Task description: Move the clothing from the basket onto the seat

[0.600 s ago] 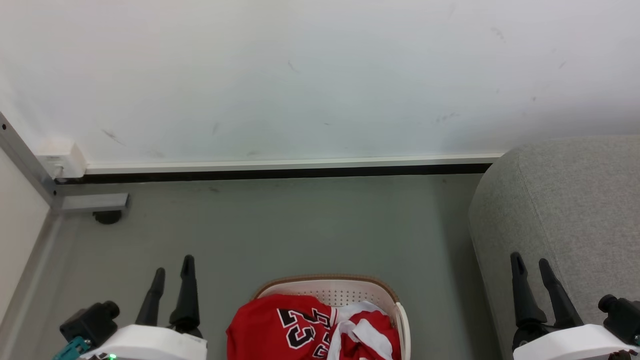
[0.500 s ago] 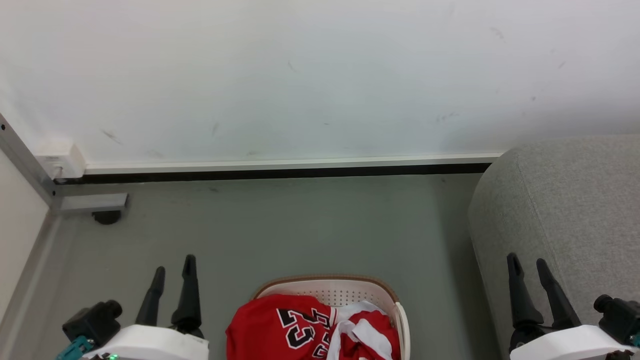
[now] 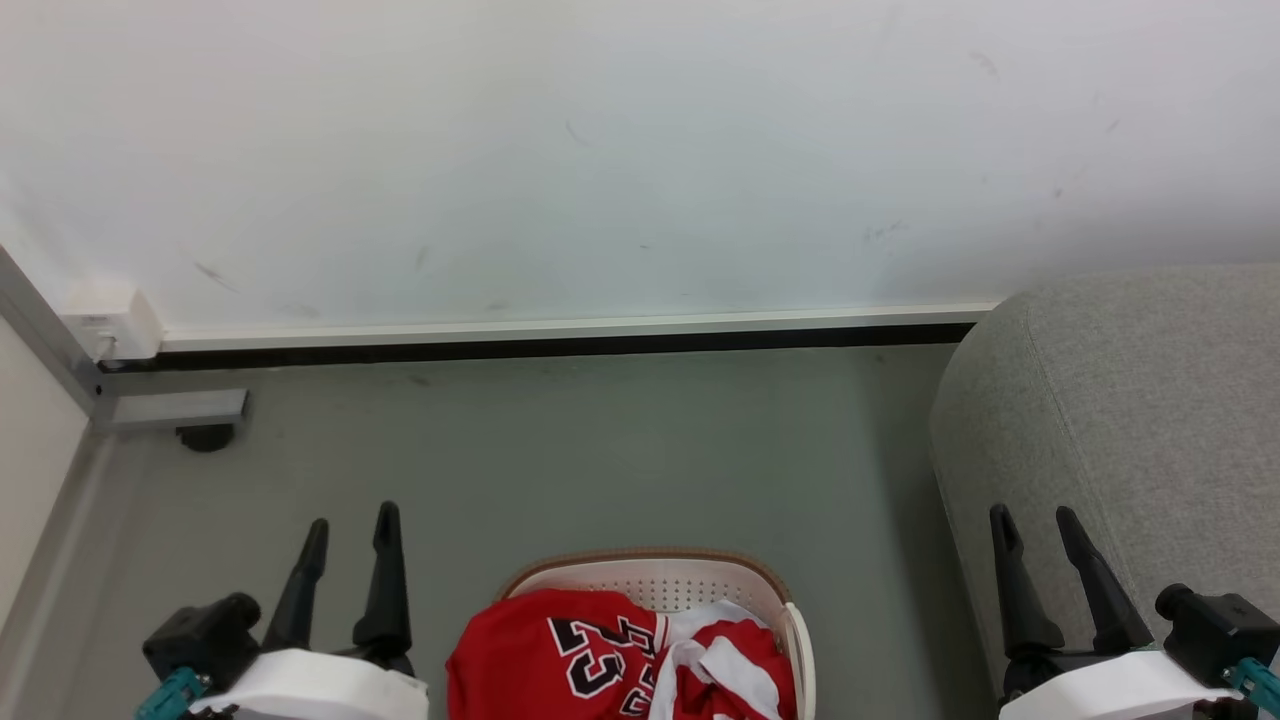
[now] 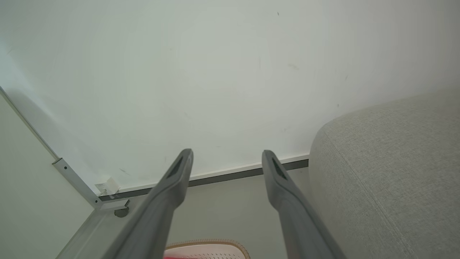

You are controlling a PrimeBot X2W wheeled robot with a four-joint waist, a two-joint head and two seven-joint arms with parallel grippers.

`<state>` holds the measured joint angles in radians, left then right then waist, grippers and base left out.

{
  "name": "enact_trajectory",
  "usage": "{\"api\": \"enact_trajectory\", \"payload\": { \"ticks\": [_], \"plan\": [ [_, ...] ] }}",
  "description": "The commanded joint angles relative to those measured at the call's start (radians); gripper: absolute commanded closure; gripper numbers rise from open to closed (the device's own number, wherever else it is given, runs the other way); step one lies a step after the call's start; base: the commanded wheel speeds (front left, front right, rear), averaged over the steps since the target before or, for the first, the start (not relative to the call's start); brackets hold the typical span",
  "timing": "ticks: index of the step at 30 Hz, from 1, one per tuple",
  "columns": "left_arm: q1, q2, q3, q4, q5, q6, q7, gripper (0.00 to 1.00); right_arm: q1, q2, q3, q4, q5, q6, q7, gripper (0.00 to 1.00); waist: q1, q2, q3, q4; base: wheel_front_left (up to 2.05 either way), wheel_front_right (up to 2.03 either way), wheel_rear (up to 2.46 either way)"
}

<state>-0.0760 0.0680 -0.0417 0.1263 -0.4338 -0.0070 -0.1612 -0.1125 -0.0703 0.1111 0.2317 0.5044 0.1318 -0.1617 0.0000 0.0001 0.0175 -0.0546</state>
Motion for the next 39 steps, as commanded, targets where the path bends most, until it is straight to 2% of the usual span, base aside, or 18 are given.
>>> {"api": "enact_trajectory", "payload": {
  "ticks": [1, 39],
  "plan": [
    [-0.001, 0.009, 0.000, -0.012, 0.029, 0.004, -0.013, 0.00, -0.017, -0.007, 0.002, -0.005, -0.023, -0.001, -0.011, 0.00, 0.0000, -0.0001, 0.000, -0.001, 0.00, 0.00, 0.00],
    [0.003, -0.007, -0.001, -0.018, 0.344, -0.017, -0.090, 0.00, -0.029, 0.001, 0.054, -0.012, -0.265, -0.002, -0.089, 0.00, 0.0000, -0.0001, 0.029, -0.031, 0.00, 0.00, 0.00]
  ]
}}
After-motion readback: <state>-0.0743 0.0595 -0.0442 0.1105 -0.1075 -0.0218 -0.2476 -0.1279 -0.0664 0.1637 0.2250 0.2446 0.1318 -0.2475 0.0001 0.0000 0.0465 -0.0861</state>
